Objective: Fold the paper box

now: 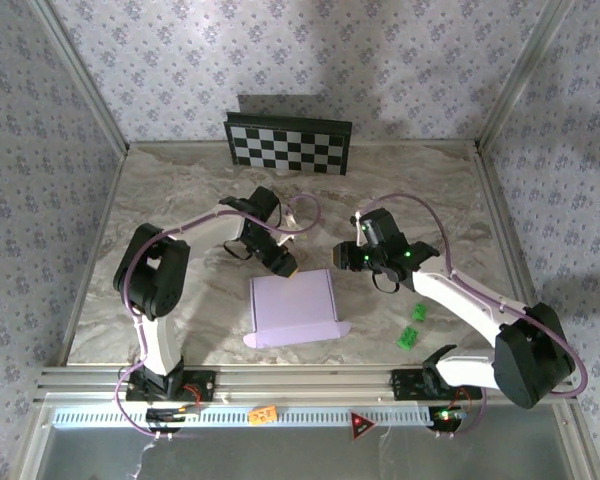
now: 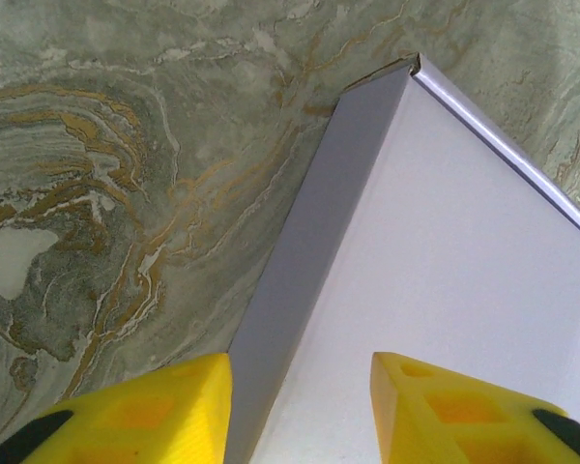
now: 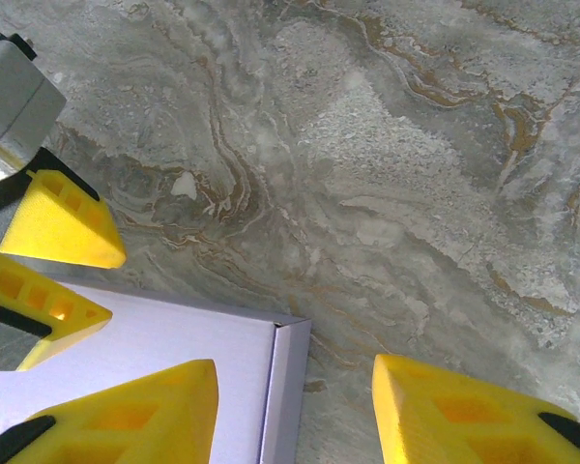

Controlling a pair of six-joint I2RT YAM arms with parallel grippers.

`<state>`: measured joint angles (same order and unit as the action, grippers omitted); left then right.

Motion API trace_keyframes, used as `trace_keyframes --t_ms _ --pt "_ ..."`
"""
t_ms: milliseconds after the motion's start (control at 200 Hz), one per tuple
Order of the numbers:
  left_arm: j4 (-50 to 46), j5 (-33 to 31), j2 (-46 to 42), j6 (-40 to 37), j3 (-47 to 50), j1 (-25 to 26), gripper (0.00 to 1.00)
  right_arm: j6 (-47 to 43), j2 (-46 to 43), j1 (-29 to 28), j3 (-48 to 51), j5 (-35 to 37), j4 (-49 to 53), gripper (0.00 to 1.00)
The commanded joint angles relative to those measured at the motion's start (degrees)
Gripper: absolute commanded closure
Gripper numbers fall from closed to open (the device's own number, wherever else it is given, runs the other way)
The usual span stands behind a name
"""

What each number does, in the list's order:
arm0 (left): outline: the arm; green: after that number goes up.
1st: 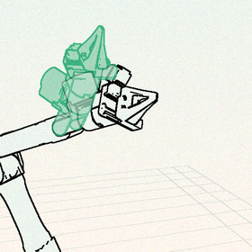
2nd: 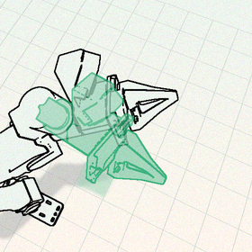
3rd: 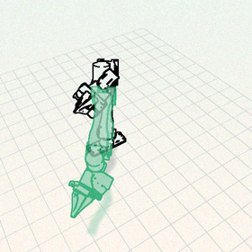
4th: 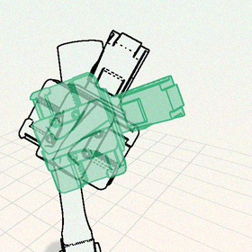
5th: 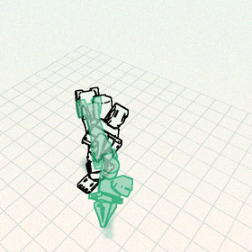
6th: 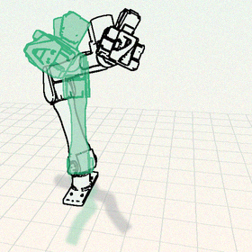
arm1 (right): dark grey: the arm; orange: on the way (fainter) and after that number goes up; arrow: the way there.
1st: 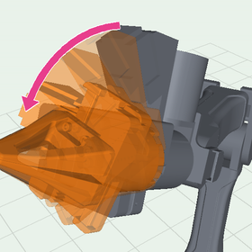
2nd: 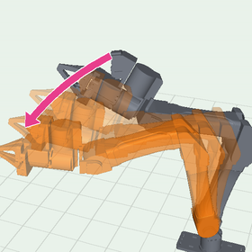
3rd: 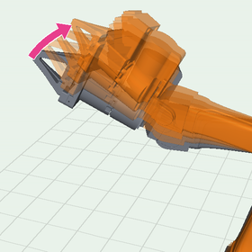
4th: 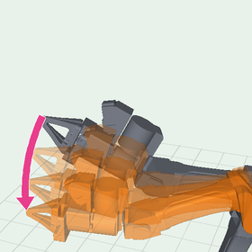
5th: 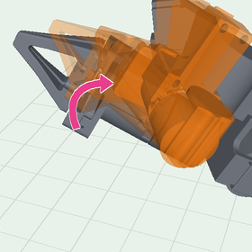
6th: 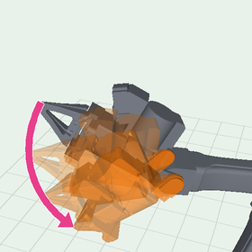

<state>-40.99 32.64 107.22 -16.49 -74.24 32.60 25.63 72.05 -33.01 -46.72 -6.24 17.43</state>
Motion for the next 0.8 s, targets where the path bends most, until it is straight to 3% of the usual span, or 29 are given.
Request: trace_keyframes --t_ms 0,385,795 --pt "-1.81 -0.24 0.88 -1.26 -1.0 0.13 0.61 0.04 -0.16 0.41 0.49 -0.7 -0.38 0.52" --pt "-2.25 -0.69 2.3 -1.41 -1.81 0.14 0.73 0.3 -0.24 0.36 1.1 -0.88 -0.61 0.53" --pt "-2.08 -1.94 2.57 -1.33 -1.88 0.13 0.79 -1.34 -1.73 0.28 1.56 -2.2 -1.81 0.53"
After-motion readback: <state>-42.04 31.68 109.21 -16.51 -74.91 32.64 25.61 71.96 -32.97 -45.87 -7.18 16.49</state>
